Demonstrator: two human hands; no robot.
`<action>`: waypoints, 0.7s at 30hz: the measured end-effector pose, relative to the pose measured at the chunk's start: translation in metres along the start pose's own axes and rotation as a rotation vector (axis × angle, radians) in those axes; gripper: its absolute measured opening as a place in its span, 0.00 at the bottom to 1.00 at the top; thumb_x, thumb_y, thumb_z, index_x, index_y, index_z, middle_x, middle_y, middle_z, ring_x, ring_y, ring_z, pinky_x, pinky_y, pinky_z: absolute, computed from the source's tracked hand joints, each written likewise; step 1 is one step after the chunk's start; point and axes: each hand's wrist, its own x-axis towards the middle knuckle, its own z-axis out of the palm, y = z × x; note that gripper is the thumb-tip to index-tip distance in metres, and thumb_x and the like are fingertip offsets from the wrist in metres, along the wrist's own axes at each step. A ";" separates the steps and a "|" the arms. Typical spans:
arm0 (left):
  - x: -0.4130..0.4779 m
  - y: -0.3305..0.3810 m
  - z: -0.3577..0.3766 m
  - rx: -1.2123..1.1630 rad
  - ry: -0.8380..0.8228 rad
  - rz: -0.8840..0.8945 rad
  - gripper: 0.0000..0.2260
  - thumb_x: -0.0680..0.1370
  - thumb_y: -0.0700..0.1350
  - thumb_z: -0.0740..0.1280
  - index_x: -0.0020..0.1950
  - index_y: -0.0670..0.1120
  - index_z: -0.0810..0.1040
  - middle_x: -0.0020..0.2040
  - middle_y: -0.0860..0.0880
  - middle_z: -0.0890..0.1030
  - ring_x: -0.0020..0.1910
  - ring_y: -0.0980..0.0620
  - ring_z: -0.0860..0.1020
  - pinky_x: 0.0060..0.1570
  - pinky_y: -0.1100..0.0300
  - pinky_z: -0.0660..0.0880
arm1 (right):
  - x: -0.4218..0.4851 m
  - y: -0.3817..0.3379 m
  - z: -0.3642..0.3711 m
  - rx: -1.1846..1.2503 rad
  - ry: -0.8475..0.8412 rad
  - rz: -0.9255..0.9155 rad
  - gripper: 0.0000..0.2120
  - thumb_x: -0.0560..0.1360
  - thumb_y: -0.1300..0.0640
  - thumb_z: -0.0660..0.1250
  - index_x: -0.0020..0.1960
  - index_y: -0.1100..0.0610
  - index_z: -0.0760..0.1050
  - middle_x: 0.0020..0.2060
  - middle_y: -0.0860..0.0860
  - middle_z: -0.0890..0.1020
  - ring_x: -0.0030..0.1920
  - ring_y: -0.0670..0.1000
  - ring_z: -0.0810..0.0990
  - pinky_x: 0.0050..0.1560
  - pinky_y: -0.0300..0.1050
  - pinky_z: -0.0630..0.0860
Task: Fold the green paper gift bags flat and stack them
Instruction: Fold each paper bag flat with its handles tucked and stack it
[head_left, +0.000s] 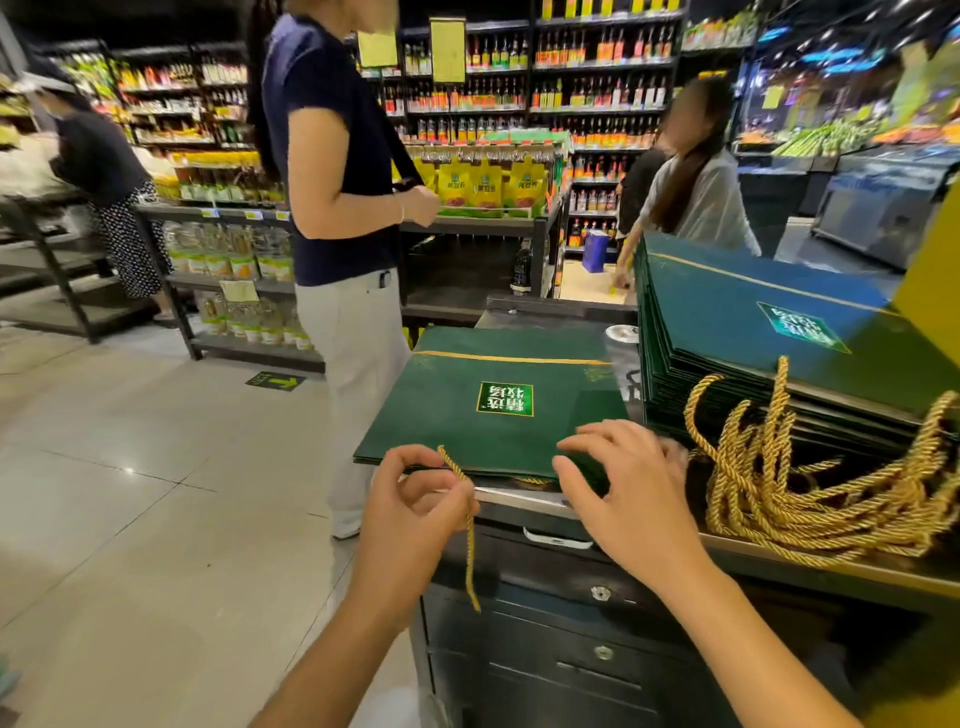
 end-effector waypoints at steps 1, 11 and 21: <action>0.001 0.005 0.002 -0.050 -0.008 -0.041 0.11 0.76 0.33 0.72 0.55 0.41 0.74 0.41 0.43 0.84 0.40 0.45 0.85 0.45 0.54 0.83 | -0.003 -0.001 0.001 0.056 0.044 -0.058 0.12 0.79 0.40 0.63 0.51 0.44 0.82 0.50 0.39 0.79 0.59 0.44 0.72 0.59 0.43 0.56; 0.012 0.039 0.021 -0.415 -0.026 -0.196 0.05 0.79 0.33 0.69 0.53 0.39 0.77 0.45 0.39 0.85 0.47 0.43 0.87 0.41 0.60 0.83 | -0.006 -0.023 0.007 0.243 -0.287 -0.195 0.19 0.79 0.39 0.63 0.39 0.51 0.79 0.34 0.47 0.75 0.43 0.47 0.71 0.49 0.43 0.62; 0.044 0.045 0.002 -0.572 0.119 -0.189 0.04 0.81 0.34 0.66 0.55 0.38 0.76 0.56 0.34 0.82 0.51 0.47 0.86 0.48 0.61 0.83 | 0.001 -0.006 -0.034 0.474 -0.509 -0.029 0.12 0.80 0.45 0.67 0.41 0.48 0.83 0.30 0.46 0.75 0.31 0.43 0.69 0.35 0.40 0.67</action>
